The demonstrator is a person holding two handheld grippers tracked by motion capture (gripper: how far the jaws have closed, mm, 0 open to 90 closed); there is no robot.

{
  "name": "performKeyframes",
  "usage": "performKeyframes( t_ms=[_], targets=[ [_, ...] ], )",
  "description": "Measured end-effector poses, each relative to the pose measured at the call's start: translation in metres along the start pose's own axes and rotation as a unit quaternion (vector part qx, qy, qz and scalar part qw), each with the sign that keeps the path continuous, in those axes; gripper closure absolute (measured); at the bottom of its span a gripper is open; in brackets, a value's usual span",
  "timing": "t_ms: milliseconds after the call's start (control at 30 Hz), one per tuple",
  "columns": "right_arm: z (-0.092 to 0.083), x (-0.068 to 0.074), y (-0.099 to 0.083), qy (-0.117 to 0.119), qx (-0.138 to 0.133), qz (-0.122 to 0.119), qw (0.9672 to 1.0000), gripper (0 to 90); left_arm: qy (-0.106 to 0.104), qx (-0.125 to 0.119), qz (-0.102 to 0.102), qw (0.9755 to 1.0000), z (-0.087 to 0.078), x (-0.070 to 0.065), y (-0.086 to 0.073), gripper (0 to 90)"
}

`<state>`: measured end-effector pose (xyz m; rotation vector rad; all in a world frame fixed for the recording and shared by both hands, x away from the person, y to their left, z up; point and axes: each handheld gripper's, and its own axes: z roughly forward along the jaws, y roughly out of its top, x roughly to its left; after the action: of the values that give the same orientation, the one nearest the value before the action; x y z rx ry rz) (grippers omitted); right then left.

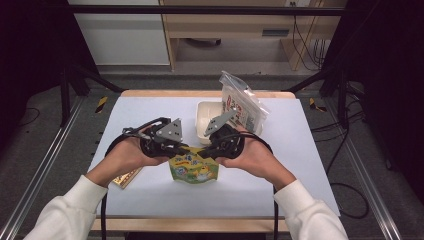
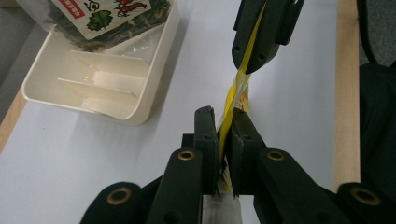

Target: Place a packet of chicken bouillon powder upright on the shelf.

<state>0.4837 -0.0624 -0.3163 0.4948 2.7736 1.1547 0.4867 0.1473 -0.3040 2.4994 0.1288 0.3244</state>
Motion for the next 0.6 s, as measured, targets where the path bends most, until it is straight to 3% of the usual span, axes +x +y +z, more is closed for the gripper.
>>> performKeyframes(
  t_ms=[100, 267, 367, 400, 500, 600],
  targets=[
    [-0.001, -0.002, -0.004, 0.008, -0.012, 0.012, 0.9998, 89.9, 0.010, -0.003, 0.001, 1.0000, 0.000, 0.000, 0.001, 77.5],
    [-0.006, -0.008, -0.009, 0.010, -0.022, 0.045, 0.9987, 90.0, 0.040, -0.044, -0.028, 0.9978, -0.015, 0.004, 0.003, 48.6],
    [-0.009, -0.013, -0.013, 0.008, -0.026, 0.076, 0.9968, 90.0, 0.070, -0.087, -0.073, 0.9910, -0.028, 0.009, 0.001, 35.0],
    [-0.011, -0.015, -0.014, 0.009, -0.027, 0.084, 0.9961, 90.0, 0.086, -0.101, -0.087, 0.9873, -0.033, 0.011, -0.001, 31.7],
    [-0.016, -0.020, -0.018, 0.014, -0.043, 0.117, 0.9921, 90.0, 0.124, -0.109, -0.109, 0.9803, -0.045, 0.014, -0.011, 24.8],
    [-0.021, -0.023, -0.020, 0.008, -0.053, 0.126, 0.9906, 90.0, 0.148, -0.118, -0.133, 0.9729, -0.049, 0.014, -0.025, 22.9]
  ],
)
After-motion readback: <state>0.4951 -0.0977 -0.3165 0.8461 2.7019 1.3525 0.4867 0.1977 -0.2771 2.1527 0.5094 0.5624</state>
